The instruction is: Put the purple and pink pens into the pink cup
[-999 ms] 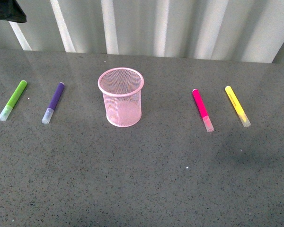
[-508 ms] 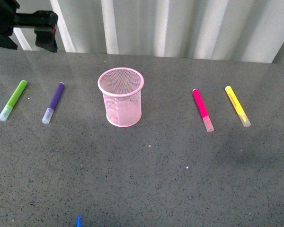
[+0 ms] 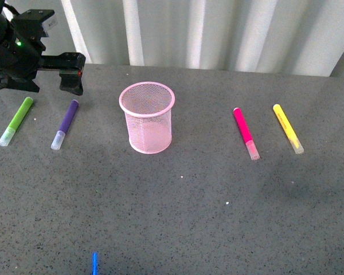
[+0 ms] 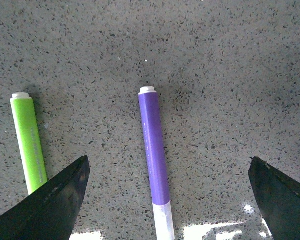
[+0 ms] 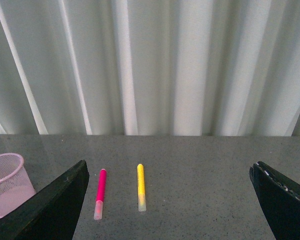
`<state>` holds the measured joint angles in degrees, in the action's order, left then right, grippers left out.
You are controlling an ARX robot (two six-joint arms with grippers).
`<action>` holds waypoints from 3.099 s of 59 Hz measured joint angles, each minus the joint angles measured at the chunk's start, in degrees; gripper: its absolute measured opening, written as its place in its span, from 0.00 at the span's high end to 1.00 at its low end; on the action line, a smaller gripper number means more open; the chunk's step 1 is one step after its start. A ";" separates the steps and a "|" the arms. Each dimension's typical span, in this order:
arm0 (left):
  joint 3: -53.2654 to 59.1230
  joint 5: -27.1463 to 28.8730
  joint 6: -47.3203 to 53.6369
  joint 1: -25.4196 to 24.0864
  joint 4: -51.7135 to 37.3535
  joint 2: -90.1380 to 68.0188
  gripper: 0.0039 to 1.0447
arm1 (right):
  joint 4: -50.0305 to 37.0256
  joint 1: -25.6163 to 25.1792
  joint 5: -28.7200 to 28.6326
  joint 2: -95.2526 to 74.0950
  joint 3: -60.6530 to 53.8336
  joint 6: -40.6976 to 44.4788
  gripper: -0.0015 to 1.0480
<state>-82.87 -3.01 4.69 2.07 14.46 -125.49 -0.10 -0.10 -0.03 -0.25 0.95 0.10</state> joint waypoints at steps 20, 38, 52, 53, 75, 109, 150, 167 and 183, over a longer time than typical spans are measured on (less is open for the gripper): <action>-1.62 0.55 -0.48 1.07 -0.74 -5.53 0.06 | 0.02 0.00 0.02 0.00 0.00 0.00 0.07; -4.44 1.14 -1.31 1.68 -0.76 -8.55 0.06 | 0.00 0.00 0.02 0.00 0.00 0.00 0.07; -6.14 1.44 -1.81 1.92 -0.76 -10.25 0.06 | 0.02 0.00 0.00 0.00 0.00 0.00 0.07; -6.27 1.55 -1.81 1.97 -0.76 -10.43 0.06 | 0.00 0.00 0.02 0.00 0.00 0.00 0.07; -8.44 2.08 -1.73 1.75 -0.59 -12.63 0.06 | 0.00 0.00 0.02 0.00 0.00 0.00 0.07; -5.97 2.97 -3.69 1.38 -3.91 -12.15 0.88 | 0.00 0.00 0.02 0.00 0.00 0.00 0.07; 9.64 -0.07 -5.75 -1.22 -33.68 8.83 0.88 | 0.00 0.00 0.02 0.00 0.00 0.00 0.07; 29.22 -0.39 -22.97 4.96 -63.69 20.81 0.88 | 0.00 0.00 0.00 0.00 0.00 0.00 0.07; 37.97 10.01 -25.75 21.07 -82.97 15.54 0.88 | 0.00 0.00 0.00 0.00 0.00 0.00 0.07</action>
<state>-44.91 7.01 -21.06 23.14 -68.51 -109.95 -0.10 -0.10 -0.03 -0.25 0.95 0.10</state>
